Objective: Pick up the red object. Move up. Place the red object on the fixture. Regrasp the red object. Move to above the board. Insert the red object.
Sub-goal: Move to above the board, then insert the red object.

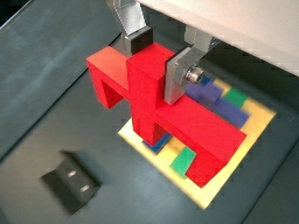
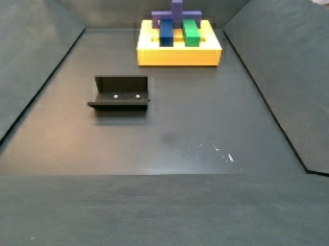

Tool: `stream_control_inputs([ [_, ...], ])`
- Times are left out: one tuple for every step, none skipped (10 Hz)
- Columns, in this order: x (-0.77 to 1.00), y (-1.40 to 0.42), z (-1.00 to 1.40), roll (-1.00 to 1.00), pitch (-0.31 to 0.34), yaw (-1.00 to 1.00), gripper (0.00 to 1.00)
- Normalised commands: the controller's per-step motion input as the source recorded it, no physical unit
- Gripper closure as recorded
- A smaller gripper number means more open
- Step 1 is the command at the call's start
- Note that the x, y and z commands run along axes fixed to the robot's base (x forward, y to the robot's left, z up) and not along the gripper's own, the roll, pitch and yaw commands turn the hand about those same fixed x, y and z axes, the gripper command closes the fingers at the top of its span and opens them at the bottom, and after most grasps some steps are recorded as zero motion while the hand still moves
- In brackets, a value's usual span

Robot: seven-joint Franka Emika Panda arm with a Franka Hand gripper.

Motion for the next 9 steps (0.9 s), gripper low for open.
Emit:
stream_control_inputs([
  [-0.13, -0.07, 0.01, -1.00, -0.031, 0.05, 1.00],
  [-0.11, -0.03, 0.01, -1.00, -0.047, 0.04, 1.00],
  [-0.09, 0.00, 0.01, -0.72, -0.059, 0.02, 1.00],
  [-0.07, 0.02, 0.00, -0.48, -0.065, 0.01, 1.00],
  [-0.05, 0.01, 0.00, -0.25, -0.051, 0.00, 1.00],
  [0.00, 0.00, -0.03, 0.00, -0.059, 0.00, 1.00],
  [0.00, 0.00, -0.13, -0.02, -0.016, 0.00, 1.00],
  [0.00, 0.00, -0.27, -0.08, -0.019, 0.00, 1.00],
  [0.08, 0.34, -0.67, -0.25, 0.000, 0.00, 1.00],
])
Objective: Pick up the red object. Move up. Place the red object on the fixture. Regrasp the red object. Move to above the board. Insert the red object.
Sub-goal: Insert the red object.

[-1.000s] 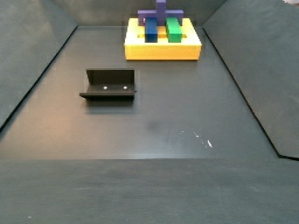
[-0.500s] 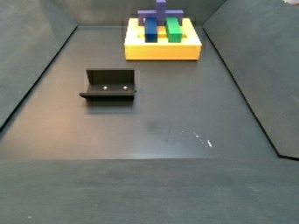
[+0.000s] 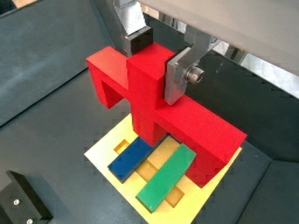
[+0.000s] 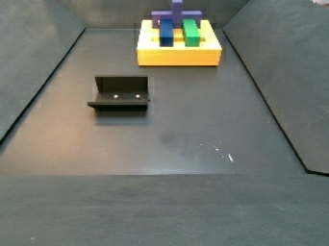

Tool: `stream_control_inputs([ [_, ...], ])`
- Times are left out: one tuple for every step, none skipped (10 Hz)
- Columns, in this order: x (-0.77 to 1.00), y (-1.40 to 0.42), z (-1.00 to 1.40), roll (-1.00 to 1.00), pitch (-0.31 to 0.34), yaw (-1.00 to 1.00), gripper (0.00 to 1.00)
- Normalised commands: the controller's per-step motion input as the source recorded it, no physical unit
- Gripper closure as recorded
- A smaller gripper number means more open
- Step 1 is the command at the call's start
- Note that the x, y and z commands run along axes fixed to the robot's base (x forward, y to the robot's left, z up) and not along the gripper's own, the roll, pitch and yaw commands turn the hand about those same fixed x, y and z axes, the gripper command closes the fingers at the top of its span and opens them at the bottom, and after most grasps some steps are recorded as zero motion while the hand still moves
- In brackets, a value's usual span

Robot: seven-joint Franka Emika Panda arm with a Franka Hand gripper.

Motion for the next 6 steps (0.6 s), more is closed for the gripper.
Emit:
stream_control_inputs([
  [0.11, 0.47, -0.76, -0.21, -0.010, 0.00, 1.00],
  [0.21, 0.45, -0.72, -0.21, -0.066, 0.00, 1.00],
  [0.24, 0.36, -0.70, -0.22, -0.103, 0.00, 1.00],
  [0.00, -0.05, -0.96, 0.00, -0.150, 0.02, 1.00],
  [-0.16, -0.15, -0.95, 0.12, -0.137, 0.07, 1.00],
  [-0.26, -0.23, -0.87, 0.14, -0.174, 0.09, 1.00],
])
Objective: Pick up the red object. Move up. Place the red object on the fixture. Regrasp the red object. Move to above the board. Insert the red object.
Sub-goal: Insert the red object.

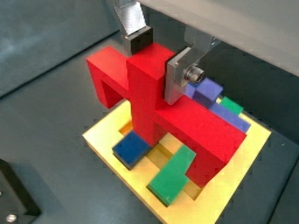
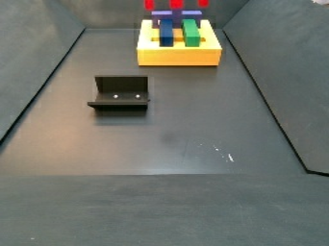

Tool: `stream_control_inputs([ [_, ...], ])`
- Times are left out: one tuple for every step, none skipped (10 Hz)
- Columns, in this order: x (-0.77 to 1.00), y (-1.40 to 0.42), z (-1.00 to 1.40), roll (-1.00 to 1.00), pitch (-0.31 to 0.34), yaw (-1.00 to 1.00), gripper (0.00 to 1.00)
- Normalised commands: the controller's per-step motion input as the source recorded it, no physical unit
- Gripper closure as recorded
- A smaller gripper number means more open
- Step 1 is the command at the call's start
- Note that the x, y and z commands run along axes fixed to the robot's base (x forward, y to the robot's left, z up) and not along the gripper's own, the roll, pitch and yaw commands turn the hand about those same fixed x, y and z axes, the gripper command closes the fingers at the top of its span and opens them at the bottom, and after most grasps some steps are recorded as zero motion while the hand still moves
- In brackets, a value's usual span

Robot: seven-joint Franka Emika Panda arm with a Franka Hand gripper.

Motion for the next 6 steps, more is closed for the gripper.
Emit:
stream_control_inputs([
  [-0.21, -0.23, -0.66, 0.03, -0.247, 0.00, 1.00],
  [-0.06, -0.22, -0.57, 0.06, -0.189, 0.00, 1.00],
  [0.03, 0.00, -0.64, 0.07, -0.161, 0.05, 1.00],
  [0.00, 0.08, -0.55, 0.00, -0.214, 0.07, 1.00],
  [0.00, 0.00, -0.22, 0.06, -0.081, 0.02, 1.00],
  [0.00, 0.00, -0.07, 0.11, 0.000, 0.00, 1.00],
])
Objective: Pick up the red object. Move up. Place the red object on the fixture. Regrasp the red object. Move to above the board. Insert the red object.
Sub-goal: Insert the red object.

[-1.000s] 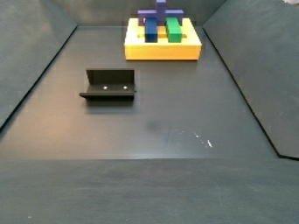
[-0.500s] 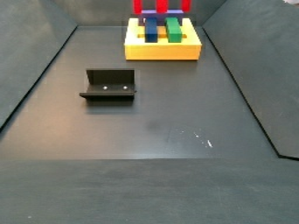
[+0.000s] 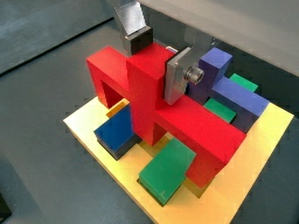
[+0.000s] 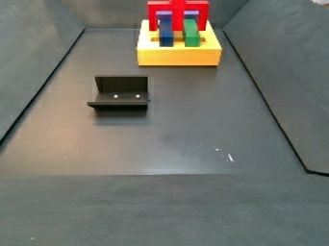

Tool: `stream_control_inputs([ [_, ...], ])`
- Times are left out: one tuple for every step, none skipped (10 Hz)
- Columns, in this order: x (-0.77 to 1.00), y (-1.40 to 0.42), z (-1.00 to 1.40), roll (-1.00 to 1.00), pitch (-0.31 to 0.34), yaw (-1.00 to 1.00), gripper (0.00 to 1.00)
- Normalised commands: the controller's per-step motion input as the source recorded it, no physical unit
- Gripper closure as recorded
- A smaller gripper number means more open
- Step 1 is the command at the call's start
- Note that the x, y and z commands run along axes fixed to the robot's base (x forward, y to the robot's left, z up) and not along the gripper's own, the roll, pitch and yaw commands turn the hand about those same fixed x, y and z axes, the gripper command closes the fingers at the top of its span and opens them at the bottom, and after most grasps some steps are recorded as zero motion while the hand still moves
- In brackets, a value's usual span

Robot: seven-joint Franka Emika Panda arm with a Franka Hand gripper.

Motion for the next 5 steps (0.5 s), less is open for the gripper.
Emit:
stream_control_inputs([
  [-0.13, -0.03, -0.06, 0.16, -0.001, 0.03, 1.00],
  [-0.09, -0.06, 0.00, 0.13, -0.019, 0.00, 1.00],
  [-0.09, -0.04, -0.03, 0.16, -0.007, 0.01, 1.00],
  [-0.06, -0.05, -0.17, 0.17, -0.014, 0.03, 1.00],
  [0.00, 0.00, -0.36, 0.17, 0.000, 0.07, 1.00],
])
